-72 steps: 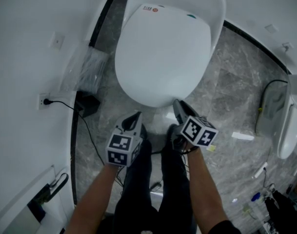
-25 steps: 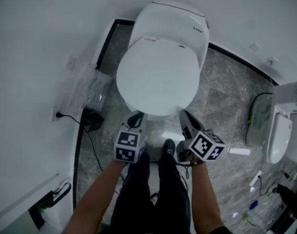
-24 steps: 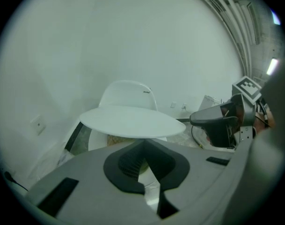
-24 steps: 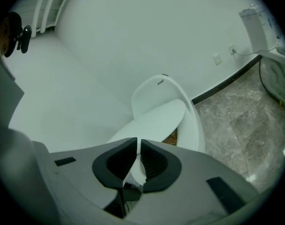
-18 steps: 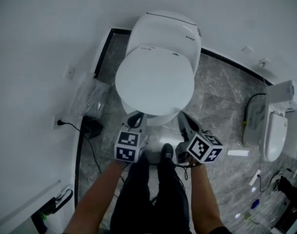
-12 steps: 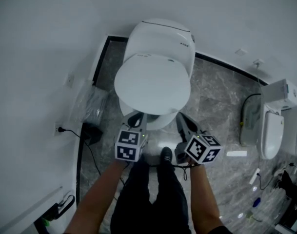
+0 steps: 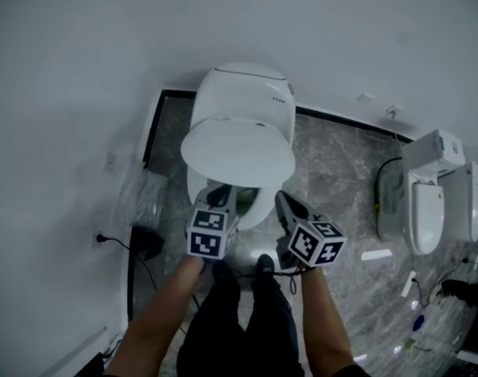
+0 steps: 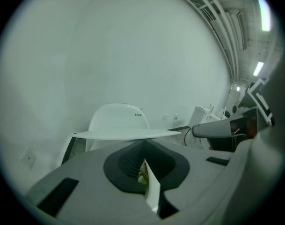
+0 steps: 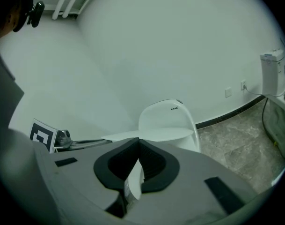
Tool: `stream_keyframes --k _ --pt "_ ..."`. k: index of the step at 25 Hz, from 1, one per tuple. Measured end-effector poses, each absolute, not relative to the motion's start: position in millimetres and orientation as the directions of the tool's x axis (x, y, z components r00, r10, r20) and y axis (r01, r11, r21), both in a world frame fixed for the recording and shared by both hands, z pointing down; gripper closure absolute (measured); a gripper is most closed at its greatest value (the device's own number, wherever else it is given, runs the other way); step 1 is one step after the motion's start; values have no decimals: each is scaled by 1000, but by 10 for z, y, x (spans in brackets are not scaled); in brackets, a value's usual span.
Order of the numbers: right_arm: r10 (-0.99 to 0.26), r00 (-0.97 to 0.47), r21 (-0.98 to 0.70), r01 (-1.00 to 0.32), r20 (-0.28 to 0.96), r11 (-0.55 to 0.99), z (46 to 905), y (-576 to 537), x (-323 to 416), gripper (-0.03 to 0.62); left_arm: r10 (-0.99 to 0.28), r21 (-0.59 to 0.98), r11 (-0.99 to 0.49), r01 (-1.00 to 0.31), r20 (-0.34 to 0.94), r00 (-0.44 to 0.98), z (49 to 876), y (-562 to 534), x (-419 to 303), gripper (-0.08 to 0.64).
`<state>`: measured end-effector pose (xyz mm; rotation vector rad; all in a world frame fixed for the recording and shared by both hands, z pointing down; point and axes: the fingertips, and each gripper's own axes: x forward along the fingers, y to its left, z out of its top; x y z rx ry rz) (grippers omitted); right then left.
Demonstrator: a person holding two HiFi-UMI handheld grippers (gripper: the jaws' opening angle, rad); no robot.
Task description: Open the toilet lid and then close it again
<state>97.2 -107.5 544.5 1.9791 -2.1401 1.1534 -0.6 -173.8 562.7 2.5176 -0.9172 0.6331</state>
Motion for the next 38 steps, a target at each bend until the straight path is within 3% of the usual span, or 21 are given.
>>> stream_keyframes --k 38 --pt "-830 -324 -537 -843 455 35 4918 -2664 1712 583 -631 158 -622 -767 478 610 4856 -2971 616 554"
